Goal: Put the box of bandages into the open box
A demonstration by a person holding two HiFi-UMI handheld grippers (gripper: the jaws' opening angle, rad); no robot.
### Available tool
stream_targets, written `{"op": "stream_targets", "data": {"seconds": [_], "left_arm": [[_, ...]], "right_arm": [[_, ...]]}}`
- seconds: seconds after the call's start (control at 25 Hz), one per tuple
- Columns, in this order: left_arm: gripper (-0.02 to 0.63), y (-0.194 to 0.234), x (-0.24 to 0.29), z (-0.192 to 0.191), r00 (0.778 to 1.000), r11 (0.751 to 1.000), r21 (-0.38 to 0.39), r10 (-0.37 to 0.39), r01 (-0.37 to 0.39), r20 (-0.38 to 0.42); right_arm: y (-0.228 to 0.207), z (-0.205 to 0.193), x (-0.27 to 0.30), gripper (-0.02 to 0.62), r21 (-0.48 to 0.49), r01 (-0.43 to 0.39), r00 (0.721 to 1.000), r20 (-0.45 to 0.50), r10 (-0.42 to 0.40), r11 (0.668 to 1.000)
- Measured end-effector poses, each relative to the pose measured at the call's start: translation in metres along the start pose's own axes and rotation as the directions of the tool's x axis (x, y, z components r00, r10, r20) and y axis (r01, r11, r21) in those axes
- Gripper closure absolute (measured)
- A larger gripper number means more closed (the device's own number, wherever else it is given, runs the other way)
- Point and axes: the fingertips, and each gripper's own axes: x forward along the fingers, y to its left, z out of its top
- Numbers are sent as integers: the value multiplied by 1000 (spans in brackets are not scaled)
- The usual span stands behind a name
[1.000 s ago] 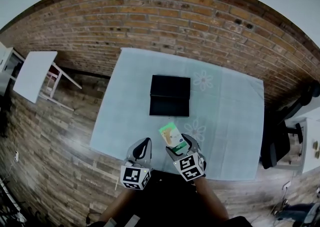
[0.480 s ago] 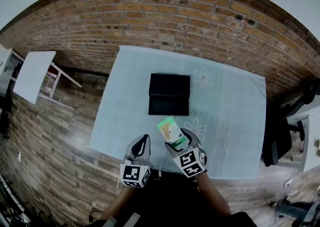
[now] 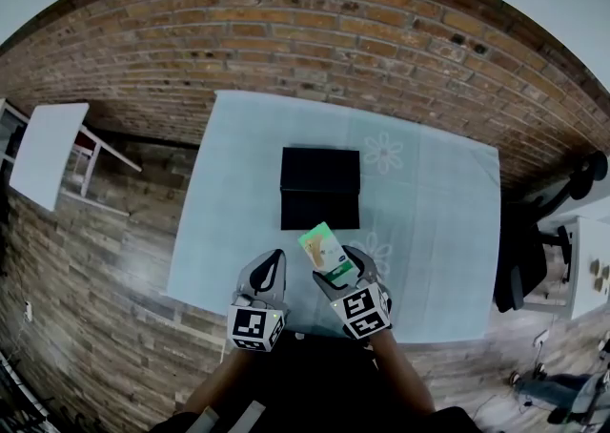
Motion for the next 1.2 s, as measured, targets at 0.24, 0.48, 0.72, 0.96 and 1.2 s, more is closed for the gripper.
{"op": "stream_targets", "data": {"seconds": [0.24, 0.48, 0.72, 0.96, 1.2], "left_arm": [[606, 16, 15, -4, 1000, 1000, -20, -24, 24, -17], [606, 29, 25, -16, 998, 998, -44, -44, 42, -44], [606, 38, 37, -21, 997, 997, -57, -56, 53, -55], [606, 51, 43, -22, 997, 997, -65, -38, 34, -62], [606, 63, 47, -23, 998, 997, -73, -15, 10, -67]], "right_arm": [[-7, -2, 20, 247, 5, 2, 1000, -31, -2, 1000], [-9, 0, 37, 247, -16, -9, 999, -50, 8, 1000], [-12, 0, 54, 247, -40, -32, 997, -76, 29, 999], [-20, -5, 69, 247, -61, -60, 994, -100, 53, 996], [-26, -7, 85, 247, -85, -99, 988, -123, 88, 991]]}}
